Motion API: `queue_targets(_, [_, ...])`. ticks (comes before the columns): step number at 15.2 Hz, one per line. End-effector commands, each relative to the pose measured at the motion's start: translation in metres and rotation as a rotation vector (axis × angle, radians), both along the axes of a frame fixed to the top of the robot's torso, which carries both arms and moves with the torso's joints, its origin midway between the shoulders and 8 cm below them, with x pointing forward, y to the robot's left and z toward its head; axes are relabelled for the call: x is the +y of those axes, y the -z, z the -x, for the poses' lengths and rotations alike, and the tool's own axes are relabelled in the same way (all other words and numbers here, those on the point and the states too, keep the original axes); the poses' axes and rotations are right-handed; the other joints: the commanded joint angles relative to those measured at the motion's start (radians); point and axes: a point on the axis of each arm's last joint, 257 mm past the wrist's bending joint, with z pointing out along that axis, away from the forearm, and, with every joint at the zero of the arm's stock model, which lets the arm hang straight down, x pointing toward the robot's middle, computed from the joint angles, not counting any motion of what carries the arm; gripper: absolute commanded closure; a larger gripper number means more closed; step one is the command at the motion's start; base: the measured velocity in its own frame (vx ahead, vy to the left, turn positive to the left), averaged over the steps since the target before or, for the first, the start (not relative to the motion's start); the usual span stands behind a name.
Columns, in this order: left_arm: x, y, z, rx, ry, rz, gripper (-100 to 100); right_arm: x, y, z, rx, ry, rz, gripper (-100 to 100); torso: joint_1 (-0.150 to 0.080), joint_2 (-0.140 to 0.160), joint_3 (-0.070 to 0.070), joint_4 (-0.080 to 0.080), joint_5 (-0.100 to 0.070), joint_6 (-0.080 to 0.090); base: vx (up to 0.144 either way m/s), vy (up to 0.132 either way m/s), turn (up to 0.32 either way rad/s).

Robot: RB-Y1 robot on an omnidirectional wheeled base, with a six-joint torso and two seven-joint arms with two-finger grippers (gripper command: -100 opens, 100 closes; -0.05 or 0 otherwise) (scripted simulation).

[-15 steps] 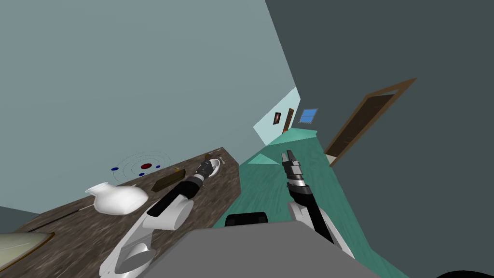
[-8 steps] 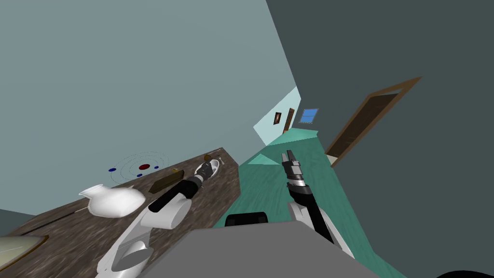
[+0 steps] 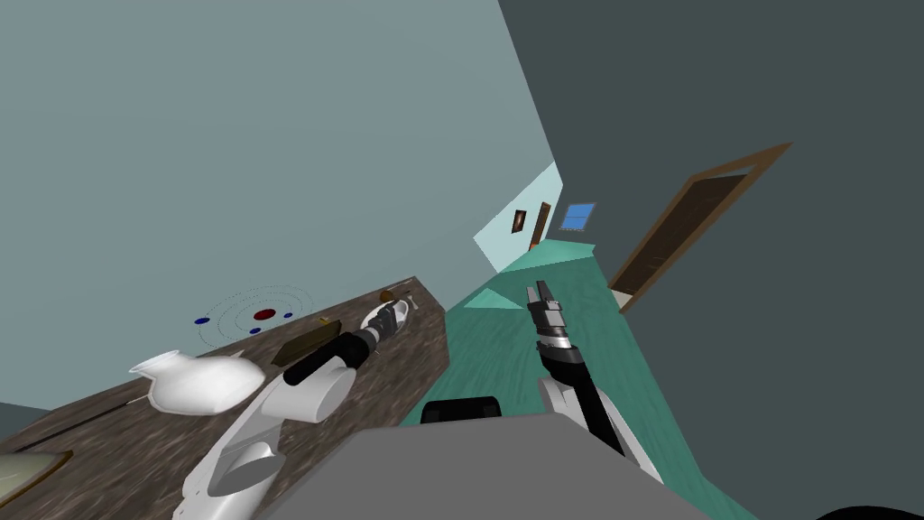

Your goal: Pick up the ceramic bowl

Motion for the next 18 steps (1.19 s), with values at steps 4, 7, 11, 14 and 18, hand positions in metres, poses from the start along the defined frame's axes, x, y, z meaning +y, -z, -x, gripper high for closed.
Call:
queue_targets(4, [0.007,0.021,0.008,0.105,-0.008,0.011,-100,0.000,0.000,0.000,0.000,0.000,0.000,0,0.000,0.000,0.000,0.000,0.000,0.000,0.029,-0.004,-0.012])
queue_targets(7, [0.012,0.031,0.013,0.161,-0.013,0.015,-100,0.000,0.000,0.000,0.000,0.000,0.000,0,0.000,0.001,0.000,0.000,0.000,0.000,0.018,-0.001,-0.011])
queue_targets(11, [0.017,0.044,0.021,0.232,-0.020,0.016,-100,0.000,0.000,0.000,0.000,0.000,0.000,0,0.001,0.000,0.000,0.000,0.000,0.000,0.024,0.004,-0.024])
queue_targets(14, [0.023,0.055,0.029,0.293,-0.027,0.016,-100,0.000,0.000,0.000,0.000,0.000,0.000,0,0.001,0.000,0.000,0.000,0.000,0.000,0.026,0.006,-0.023])
queue_targets(18, [0.029,0.066,0.039,0.363,-0.035,0.013,-100,0.000,0.000,0.000,0.000,0.000,0.000,0,0.002,0.000,0.000,0.000,0.000,0.000,0.021,0.012,-0.029])
